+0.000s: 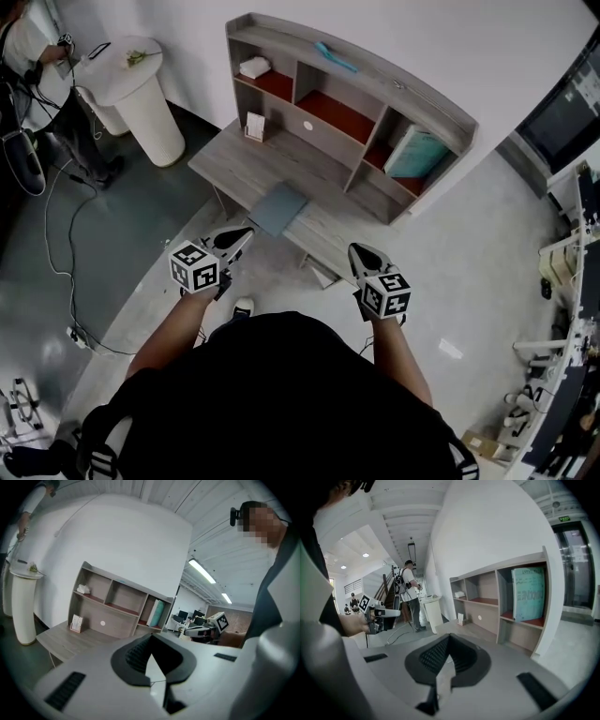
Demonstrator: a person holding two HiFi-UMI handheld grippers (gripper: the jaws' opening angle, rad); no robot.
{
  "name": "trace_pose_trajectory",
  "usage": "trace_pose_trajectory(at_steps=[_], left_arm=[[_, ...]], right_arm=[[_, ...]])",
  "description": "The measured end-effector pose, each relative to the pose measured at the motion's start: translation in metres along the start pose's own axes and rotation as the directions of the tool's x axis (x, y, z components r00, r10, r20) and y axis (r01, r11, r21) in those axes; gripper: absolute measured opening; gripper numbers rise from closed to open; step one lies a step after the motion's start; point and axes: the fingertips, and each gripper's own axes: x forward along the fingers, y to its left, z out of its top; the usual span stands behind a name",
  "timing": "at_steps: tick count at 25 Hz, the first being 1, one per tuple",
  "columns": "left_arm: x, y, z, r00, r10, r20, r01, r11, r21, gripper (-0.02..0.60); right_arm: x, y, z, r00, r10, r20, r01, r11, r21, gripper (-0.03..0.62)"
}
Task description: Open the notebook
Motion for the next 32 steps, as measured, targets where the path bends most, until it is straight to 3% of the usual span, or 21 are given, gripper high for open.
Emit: trace_pose_trajectory(at_steps=[21, 32], left_arm=[[-0.01, 0.129, 0.033, 0.995, -0.095, -0.034, 0.094, 0.995, -0.042, 0.008], [0.01, 0.167, 0.04, 0.974, -0.211, -0.088, 0.208, 0.977, -0.039, 0.008]], right_arm=[[0.095, 0.044, 0.046, 0.994, -0.104, -0.022, 0.104, 0.994, 0.025, 0.0], [0.114, 0.052, 0.046, 0.974, -0.223, -0.032, 0.225, 0.971, 0.076, 0.0]])
